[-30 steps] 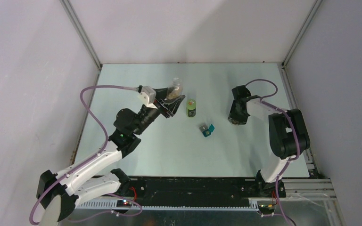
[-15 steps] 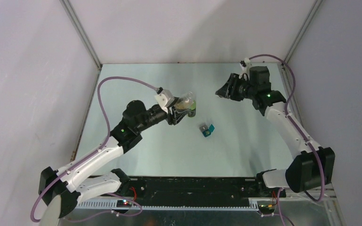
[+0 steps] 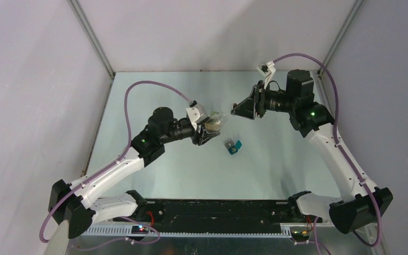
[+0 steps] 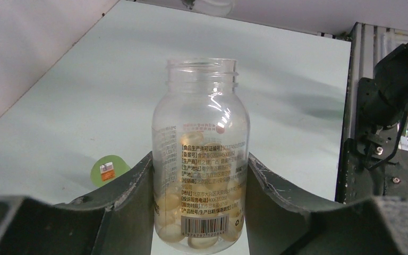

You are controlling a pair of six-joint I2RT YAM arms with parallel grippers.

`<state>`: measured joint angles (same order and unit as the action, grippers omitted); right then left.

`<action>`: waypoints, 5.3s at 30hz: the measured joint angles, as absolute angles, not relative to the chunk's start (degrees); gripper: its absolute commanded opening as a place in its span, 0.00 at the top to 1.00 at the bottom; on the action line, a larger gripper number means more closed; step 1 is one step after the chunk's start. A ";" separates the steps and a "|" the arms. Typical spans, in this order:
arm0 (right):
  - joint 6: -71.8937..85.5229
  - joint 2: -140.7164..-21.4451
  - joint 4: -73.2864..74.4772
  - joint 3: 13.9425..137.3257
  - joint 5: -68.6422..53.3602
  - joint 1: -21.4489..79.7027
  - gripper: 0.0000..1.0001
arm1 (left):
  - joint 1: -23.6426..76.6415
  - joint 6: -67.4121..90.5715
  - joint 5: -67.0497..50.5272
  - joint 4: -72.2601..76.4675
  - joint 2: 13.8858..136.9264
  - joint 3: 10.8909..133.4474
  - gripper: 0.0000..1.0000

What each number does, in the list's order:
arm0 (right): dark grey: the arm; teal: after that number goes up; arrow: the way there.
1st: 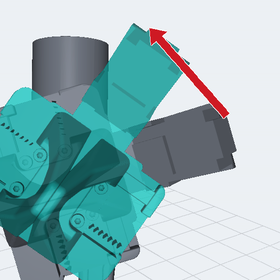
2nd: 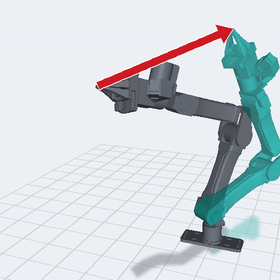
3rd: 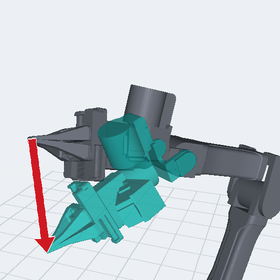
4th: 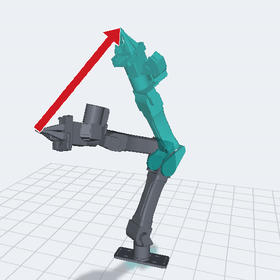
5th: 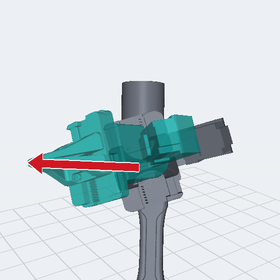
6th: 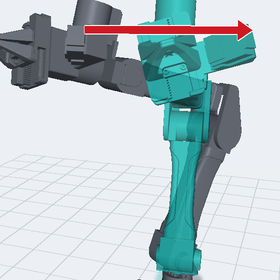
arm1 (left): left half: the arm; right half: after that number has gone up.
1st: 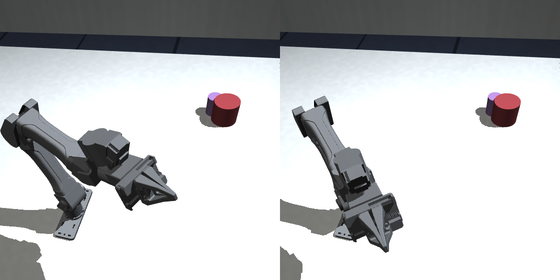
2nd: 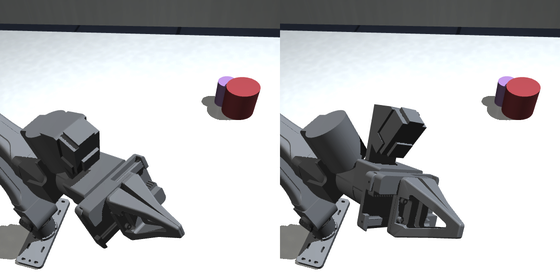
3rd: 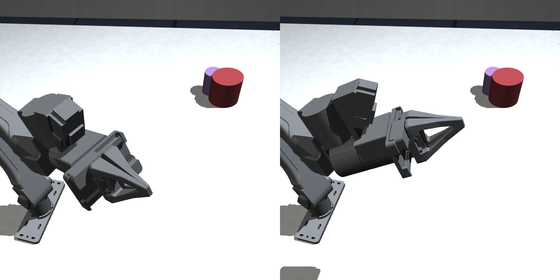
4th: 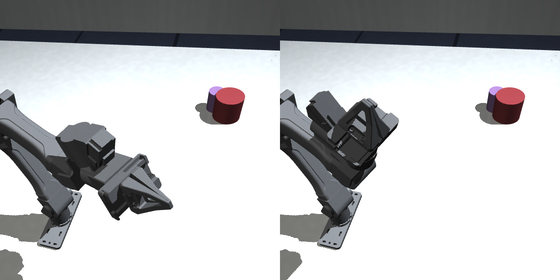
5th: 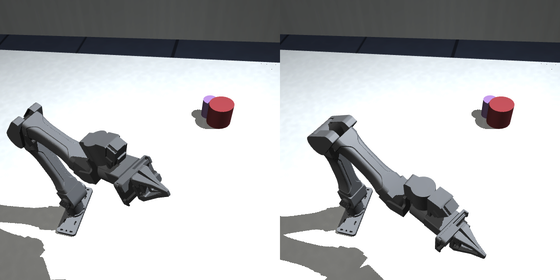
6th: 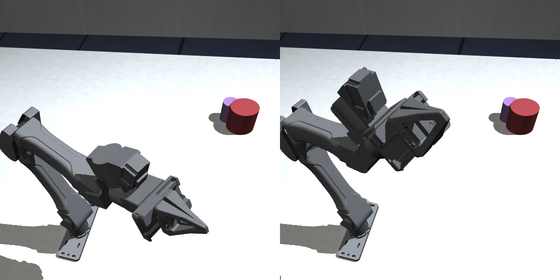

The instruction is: Sort the pills into containers

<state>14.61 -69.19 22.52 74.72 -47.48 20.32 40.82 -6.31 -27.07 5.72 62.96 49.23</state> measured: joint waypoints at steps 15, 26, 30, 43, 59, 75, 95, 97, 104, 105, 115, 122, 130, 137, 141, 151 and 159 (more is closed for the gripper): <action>5.32 -74.32 39.68 82.94 -49.28 25.17 0.58 | 40.80 -13.54 -28.99 3.40 62.96 49.23 1.00; 4.49 -75.22 41.01 82.59 -48.27 26.33 0.58 | 40.80 -15.55 -30.87 3.22 63.44 49.30 1.00; 5.02 -75.33 40.01 82.28 -48.29 26.41 0.58 | 40.80 -15.55 -31.75 3.22 64.07 49.32 1.00; 3.97 -76.14 40.05 82.19 -47.05 26.46 0.58 | 40.58 -15.53 -32.67 2.11 65.65 50.30 1.00; 2.61 -78.22 42.24 83.37 -46.96 27.33 0.58 | 40.62 -15.75 -33.08 1.78 65.87 50.37 1.00; 1.17 -83.83 50.98 88.62 -45.89 28.27 0.58 | 41.47 -23.40 -30.50 -0.54 66.22 49.78 1.00; 36.10 -83.99 42.68 87.35 -35.00 28.60 0.40 | 40.99 -16.80 -22.83 9.39 66.19 45.93 1.00; 38.06 -83.99 41.54 87.31 -34.87 28.51 0.23 | 41.08 -16.51 -23.22 10.63 66.19 45.67 1.00; 38.68 -81.34 32.64 85.30 -36.36 27.14 0.03 | 41.91 -14.94 -26.02 14.92 66.17 45.12 1.00; 38.33 -80.29 31.35 84.49 -36.91 26.83 0.03 | 41.76 -14.26 -26.28 15.51 66.19 44.82 1.00; 23.35 -76.34 28.60 82.50 -38.98 25.10 0.02 | 40.56 -9.93 -29.58 19.25 66.32 43.57 1.00; 16.05 -75.83 29.61 82.35 -38.87 25.10 0.02 | 40.32 -9.45 -31.79 19.25 66.24 43.57 1.00; 14.33 -75.88 29.54 81.60 -39.53 25.61 0.03 | 40.32 -8.99 -32.18 19.27 66.19 43.57 1.00; 11.31 -76.36 30.48 81.43 -41.25 26.46 0.13 | 40.32 -8.78 -32.18 20.29 66.19 43.57 1.00; 10.55 -76.44 31.44 81.43 -41.17 26.79 0.28 | 40.32 -8.51 -32.16 20.53 66.11 43.57 1.00; 18.94 -77.23 28.47 80.93 -31.27 28.03 0.31 | 39.83 -8.43 -30.35 19.14 66.08 43.57 1.00; 24.14 -79.90 27.38 80.27 -24.03 25.96 0.15 | 39.88 -8.47 -30.76 21.76 65.19 43.57 1.00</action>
